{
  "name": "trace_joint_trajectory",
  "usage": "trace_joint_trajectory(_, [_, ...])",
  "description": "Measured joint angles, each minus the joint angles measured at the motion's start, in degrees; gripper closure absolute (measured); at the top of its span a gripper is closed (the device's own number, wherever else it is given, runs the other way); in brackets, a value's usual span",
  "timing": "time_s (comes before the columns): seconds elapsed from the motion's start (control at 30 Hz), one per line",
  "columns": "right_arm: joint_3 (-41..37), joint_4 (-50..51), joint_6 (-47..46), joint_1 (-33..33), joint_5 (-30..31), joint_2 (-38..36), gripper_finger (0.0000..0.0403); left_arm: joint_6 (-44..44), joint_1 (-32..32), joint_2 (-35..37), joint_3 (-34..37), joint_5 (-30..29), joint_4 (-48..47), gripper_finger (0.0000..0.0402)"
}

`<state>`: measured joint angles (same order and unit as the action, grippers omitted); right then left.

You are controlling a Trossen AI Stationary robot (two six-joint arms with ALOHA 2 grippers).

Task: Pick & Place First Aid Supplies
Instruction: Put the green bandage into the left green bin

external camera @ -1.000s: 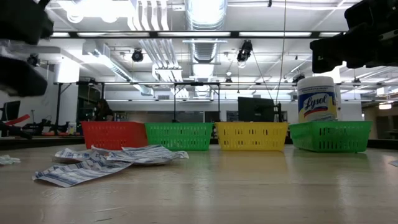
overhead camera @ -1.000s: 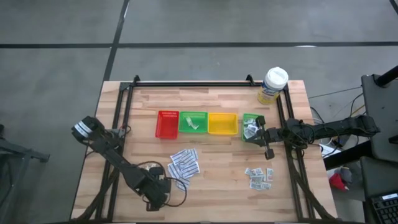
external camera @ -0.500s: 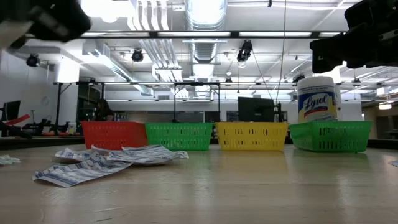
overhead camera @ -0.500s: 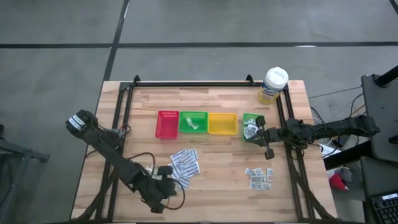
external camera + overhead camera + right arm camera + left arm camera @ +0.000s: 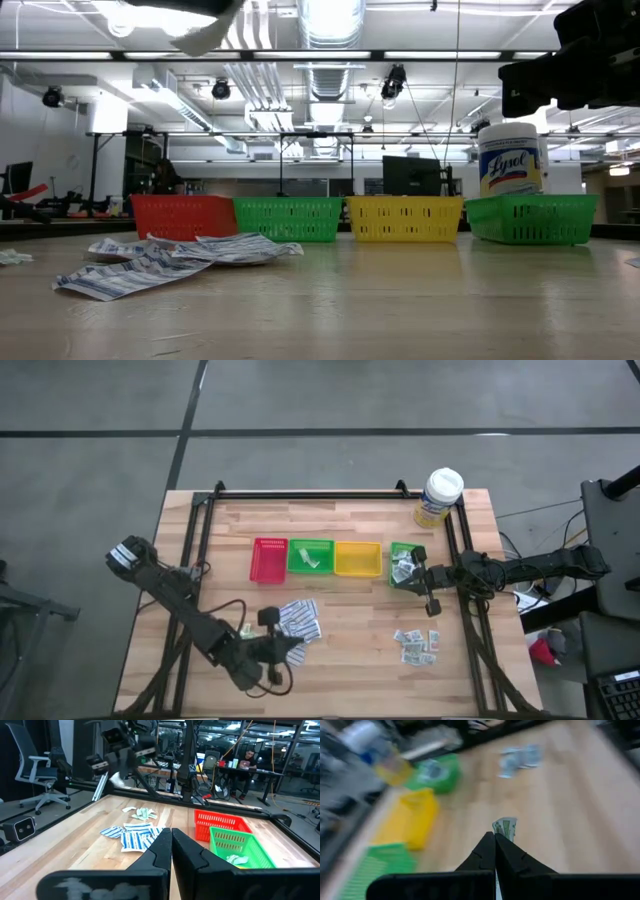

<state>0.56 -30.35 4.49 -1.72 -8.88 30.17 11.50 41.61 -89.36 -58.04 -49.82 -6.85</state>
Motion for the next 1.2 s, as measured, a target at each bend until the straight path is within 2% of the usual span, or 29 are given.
trace_joint_trajectory(0.17, [0.0, 0.0, 0.02, -0.01, 0.0, 0.0, 0.0394, -10.17, -2.71, 0.0, 0.0, -5.97, -0.02, 0.0401])
trace_joint_trajectory(0.33, [0.0, 0.0, 0.19, 0.0, -0.01, 0.0, 0.0394, -19.46, -7.33, 0.0, 0.0, -6.1, -0.28, 0.0401])
trace_joint_trajectory(0.67, [0.0, 0.02, 0.36, 0.0, 0.0, 0.0, 0.0394, -32.54, -17.08, 0.0, 0.0, -5.73, -3.19, 0.0401])
trace_joint_trajectory(0.9, [0.0, 0.02, 0.63, 0.0, 0.0, 0.0, 0.0394, -38.41, -24.14, 0.0, 0.0, -1.88, -3.55, 0.0401])
trace_joint_trajectory(1.2, [0.0, 0.07, 0.61, 0.0, 0.0, 0.04, 0.0394, -36.45, -34.74, 0.04, -0.46, 8.2, -7.5, 0.0401])
